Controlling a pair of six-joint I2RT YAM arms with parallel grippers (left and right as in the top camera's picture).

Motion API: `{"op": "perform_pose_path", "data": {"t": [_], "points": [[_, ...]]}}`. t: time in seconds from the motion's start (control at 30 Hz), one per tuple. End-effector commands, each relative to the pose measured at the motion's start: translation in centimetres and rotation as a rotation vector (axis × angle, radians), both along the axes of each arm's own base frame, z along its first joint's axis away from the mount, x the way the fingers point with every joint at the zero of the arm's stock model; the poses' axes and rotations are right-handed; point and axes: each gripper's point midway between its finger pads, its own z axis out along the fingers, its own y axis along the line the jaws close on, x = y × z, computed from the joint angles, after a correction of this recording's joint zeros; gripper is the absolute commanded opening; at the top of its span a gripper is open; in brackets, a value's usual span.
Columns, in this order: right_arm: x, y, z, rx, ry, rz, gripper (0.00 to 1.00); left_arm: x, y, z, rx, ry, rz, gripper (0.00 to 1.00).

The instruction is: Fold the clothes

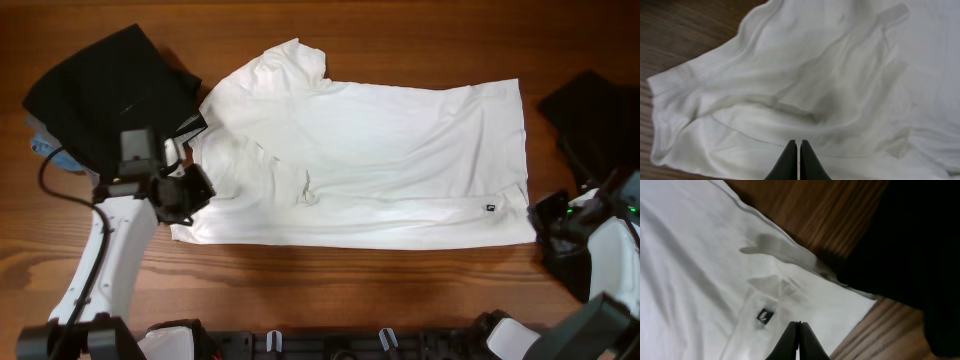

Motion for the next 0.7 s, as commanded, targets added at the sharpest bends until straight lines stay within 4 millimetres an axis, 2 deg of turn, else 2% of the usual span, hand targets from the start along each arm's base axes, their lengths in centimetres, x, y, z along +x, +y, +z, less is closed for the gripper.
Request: {"op": "perform_pose_path", "data": {"t": [0.0,0.1,0.2,0.3,0.37,0.5,0.67], "points": [[-0.6,0.7,-2.6,0.032,0.055,-0.014,0.04,-1.8,-0.1,-3.6,0.065,0.107,0.019,0.04],[-1.2,0.7,-3.7,0.059,0.112,-0.072,0.04,-3.1,1.0,-5.9,0.092,0.184,0.146,0.04],[-2.7,0.7,-5.2,0.072,0.202,-0.151,0.04,-4.4,1.6,-7.6,0.083,0.258,0.261,0.04],[-3.6,1.0,-6.6,0.078,0.246,-0.168,0.04,-5.5,2.4,-8.4,0.07,0.319,0.365,0.04],[-4.5,0.4,-7.3,0.047,0.297,-0.196,0.04,-5.9,3.0,-8.5,0.071,0.331,0.396,0.04],[-6.7,-1.0,-6.9,-0.033,0.396,-0.223,0.04,-6.9,4.6,-8.6,0.101,0.367,0.451,0.04],[-8.6,-2.8,-3.8,-0.136,0.481,-0.246,0.04,-8.2,5.6,-8.5,0.092,0.414,0.499,0.04]]}}
